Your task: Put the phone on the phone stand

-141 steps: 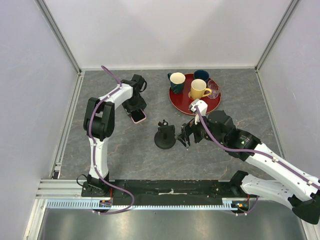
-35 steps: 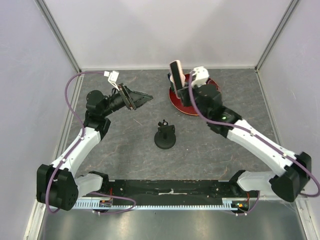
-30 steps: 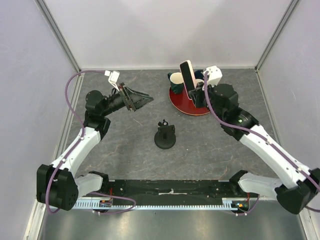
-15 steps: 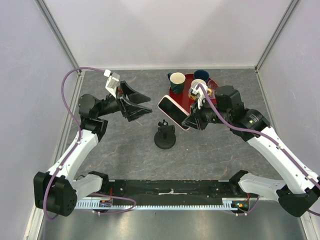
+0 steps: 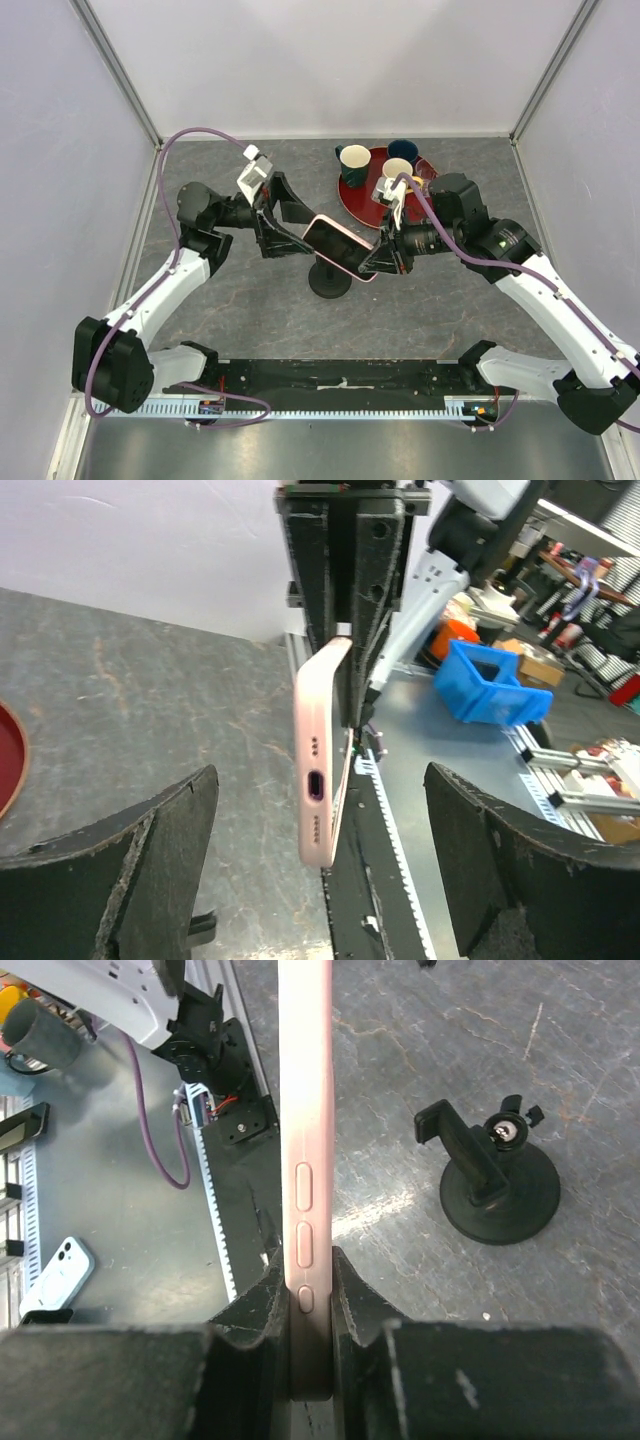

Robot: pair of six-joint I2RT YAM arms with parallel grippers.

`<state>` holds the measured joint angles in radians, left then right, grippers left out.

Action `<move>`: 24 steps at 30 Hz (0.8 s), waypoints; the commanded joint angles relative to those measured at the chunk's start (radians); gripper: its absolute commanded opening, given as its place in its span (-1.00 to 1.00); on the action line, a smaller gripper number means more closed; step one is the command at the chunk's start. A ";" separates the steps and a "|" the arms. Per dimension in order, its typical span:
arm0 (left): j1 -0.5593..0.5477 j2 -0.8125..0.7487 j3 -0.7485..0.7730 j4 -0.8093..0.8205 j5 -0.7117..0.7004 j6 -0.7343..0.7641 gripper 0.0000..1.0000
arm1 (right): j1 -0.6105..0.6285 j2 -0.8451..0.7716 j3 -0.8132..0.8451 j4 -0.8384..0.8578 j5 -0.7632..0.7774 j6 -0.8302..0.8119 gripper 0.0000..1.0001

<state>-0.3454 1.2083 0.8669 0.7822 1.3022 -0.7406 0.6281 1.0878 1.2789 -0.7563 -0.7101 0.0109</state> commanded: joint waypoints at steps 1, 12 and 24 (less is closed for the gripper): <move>-0.049 0.003 0.040 0.014 0.075 -0.003 0.75 | 0.001 0.003 0.046 0.117 -0.109 -0.015 -1.00; -0.079 0.019 0.060 -0.029 0.075 0.009 0.05 | 0.004 0.017 0.031 0.161 -0.114 -0.015 -1.00; -0.089 -0.035 0.073 -0.279 -0.148 0.188 -0.95 | 0.013 0.014 -0.013 0.233 0.187 0.081 0.22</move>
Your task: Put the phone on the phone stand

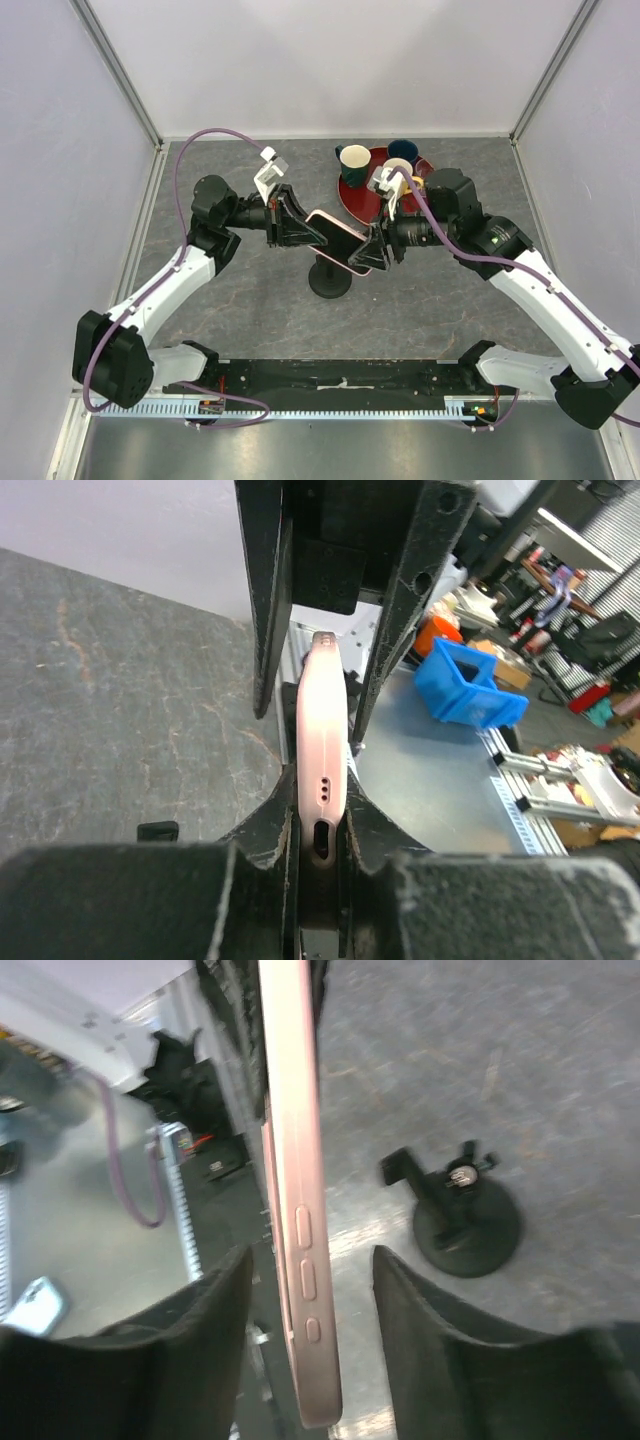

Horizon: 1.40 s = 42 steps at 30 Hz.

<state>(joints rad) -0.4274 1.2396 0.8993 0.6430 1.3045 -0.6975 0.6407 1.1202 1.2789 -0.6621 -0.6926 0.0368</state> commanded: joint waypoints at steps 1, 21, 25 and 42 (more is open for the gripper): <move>-0.005 -0.078 0.026 -0.141 -0.177 0.154 -0.95 | 0.001 -0.025 -0.045 0.186 0.182 0.075 0.36; -0.004 -0.149 -0.171 0.314 -0.421 -0.151 -0.95 | 0.001 -0.272 -0.624 1.191 0.373 0.684 0.87; -0.004 -0.152 -0.174 0.320 -0.436 -0.158 -0.95 | 0.002 -0.249 -0.628 1.249 0.346 0.727 0.72; -0.004 -0.166 -0.165 0.256 -0.479 -0.128 -0.95 | 0.001 -0.191 -0.659 1.357 0.337 0.790 -0.52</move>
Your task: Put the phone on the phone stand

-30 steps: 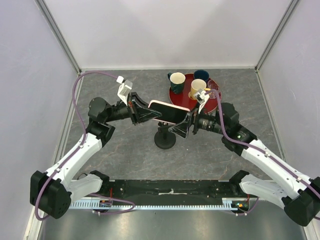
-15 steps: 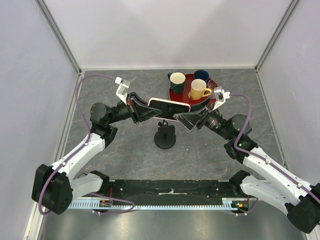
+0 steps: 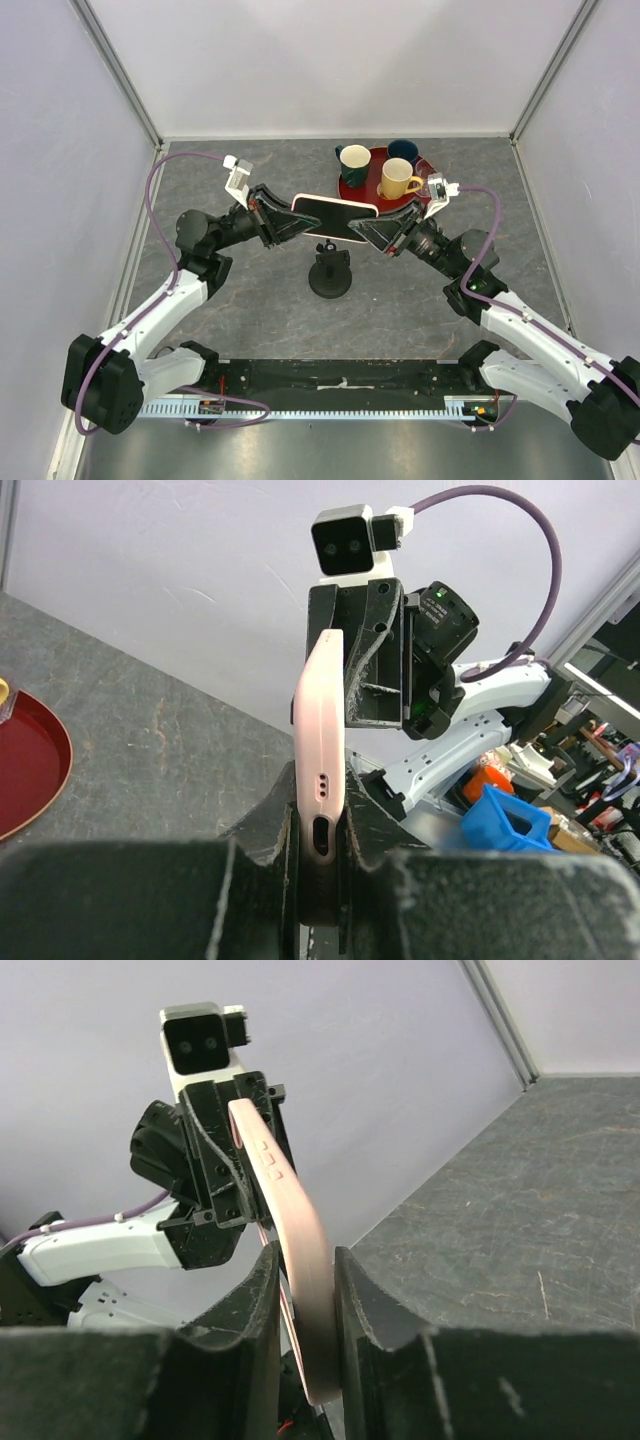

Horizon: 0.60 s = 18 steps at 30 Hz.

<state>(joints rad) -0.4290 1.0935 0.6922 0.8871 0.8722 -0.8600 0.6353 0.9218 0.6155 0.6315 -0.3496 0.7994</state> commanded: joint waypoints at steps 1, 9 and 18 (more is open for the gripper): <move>-0.004 -0.012 0.055 -0.049 -0.041 0.064 -0.95 | 0.007 0.014 0.006 0.062 -0.006 0.024 -0.68; -0.002 0.040 0.164 -0.241 0.114 0.171 -0.09 | 0.007 -0.027 0.081 -0.170 0.067 -0.124 -1.00; 0.006 -0.176 0.127 -0.499 -0.243 0.410 0.32 | 0.004 -0.136 0.202 -0.498 0.184 -0.389 -1.00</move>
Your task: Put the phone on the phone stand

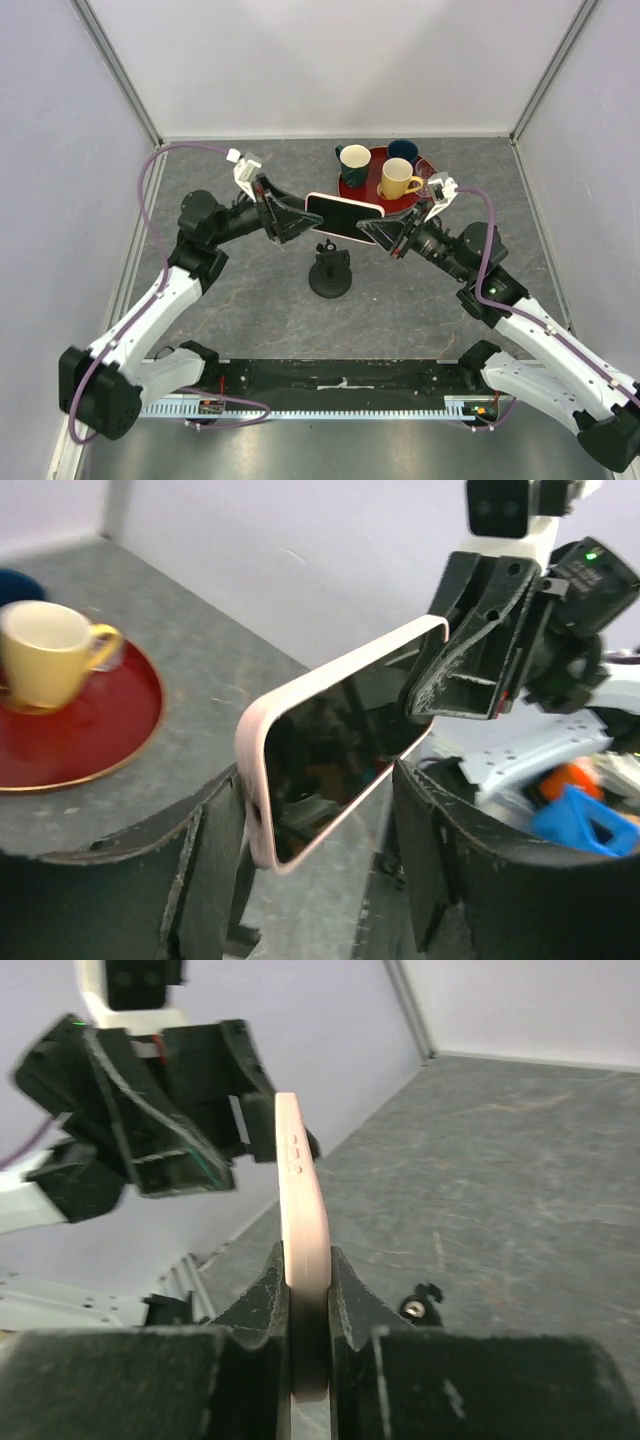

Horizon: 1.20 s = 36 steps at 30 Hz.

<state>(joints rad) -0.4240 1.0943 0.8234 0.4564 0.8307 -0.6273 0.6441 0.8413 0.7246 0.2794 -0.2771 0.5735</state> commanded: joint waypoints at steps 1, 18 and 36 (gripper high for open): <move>0.001 -0.204 -0.018 -0.074 -0.297 0.217 0.37 | -0.004 -0.074 0.101 -0.167 0.133 -0.181 -1.00; -0.001 -0.116 0.026 0.100 0.163 0.124 0.43 | -0.004 0.080 0.532 -0.736 -0.339 -0.494 -1.00; -0.096 0.055 0.109 0.114 0.433 0.026 0.43 | -0.003 0.225 0.578 -0.766 -0.545 -0.515 -1.00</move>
<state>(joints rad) -0.4850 1.1194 0.8822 0.5846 1.1702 -0.5610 0.6392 1.0554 1.2537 -0.6239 -0.7197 0.0475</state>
